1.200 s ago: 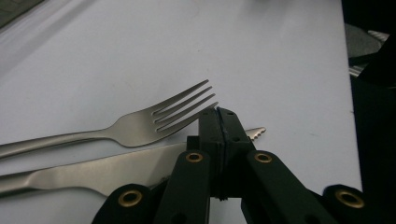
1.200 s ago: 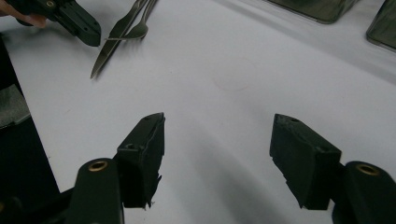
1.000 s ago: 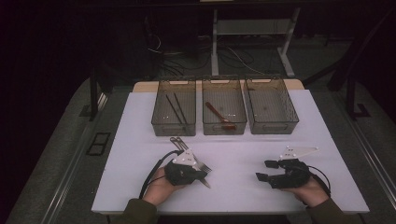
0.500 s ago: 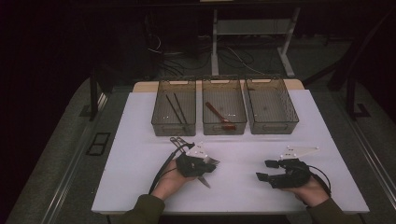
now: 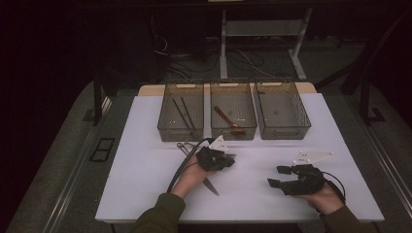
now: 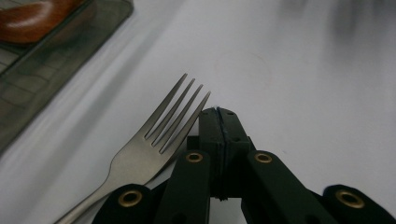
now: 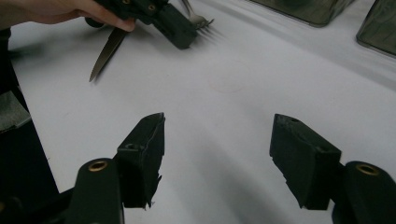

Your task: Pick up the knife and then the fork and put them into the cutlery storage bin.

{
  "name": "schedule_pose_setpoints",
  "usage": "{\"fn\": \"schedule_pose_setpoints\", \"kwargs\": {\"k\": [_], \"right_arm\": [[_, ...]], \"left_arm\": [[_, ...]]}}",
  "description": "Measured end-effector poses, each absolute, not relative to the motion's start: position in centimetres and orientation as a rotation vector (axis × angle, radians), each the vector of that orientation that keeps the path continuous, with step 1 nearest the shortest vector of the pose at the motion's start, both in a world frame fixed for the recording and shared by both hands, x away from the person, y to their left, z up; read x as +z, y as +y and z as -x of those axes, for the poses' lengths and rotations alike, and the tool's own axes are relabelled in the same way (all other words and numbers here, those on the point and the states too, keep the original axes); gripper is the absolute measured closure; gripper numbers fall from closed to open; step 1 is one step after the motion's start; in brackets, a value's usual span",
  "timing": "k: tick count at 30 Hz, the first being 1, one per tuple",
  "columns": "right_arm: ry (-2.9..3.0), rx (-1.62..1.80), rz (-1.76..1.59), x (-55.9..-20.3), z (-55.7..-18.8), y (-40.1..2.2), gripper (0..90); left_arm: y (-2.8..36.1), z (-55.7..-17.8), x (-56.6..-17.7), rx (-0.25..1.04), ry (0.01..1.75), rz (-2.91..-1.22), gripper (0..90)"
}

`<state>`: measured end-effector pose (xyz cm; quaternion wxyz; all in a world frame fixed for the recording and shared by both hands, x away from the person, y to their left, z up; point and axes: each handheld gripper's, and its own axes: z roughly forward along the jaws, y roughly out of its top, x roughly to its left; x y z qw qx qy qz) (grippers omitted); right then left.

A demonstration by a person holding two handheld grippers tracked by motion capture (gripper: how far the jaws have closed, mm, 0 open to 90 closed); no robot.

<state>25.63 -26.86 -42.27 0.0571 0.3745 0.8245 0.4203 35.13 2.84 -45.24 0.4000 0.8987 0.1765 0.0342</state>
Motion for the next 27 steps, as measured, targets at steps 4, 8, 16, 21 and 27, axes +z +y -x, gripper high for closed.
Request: {"fn": "schedule_pose_setpoints", "kwargs": {"k": [4, 8, 16, 21, 27], "right_arm": [[2.5, 1.271, -1.136, -42.3, -25.7, -26.9, 35.6], [2.498, 1.277, -1.136, -42.3, -25.7, -27.0, 35.6], [2.495, 1.257, -1.125, -42.4, -25.6, -27.5, 35.2], [2.493, 1.293, -1.068, -42.6, -25.5, -28.2, 32.3], [2.482, 1.309, -1.017, -43.3, -25.6, -29.0, 29.5]], "left_arm": [[2.3, -36.1, -45.3, 0.096, 0.463, -2.264, 89.1], [2.0, -36.4, -45.2, 0.087, 0.47, -2.238, 89.0], [3.5, -36.0, -43.7, 0.082, 0.464, -2.226, 78.0], [5.4, -36.1, -42.5, 0.111, 0.476, -2.199, 69.9], [7.5, -36.5, -42.4, 0.147, 0.508, -2.2, 58.5]]}}
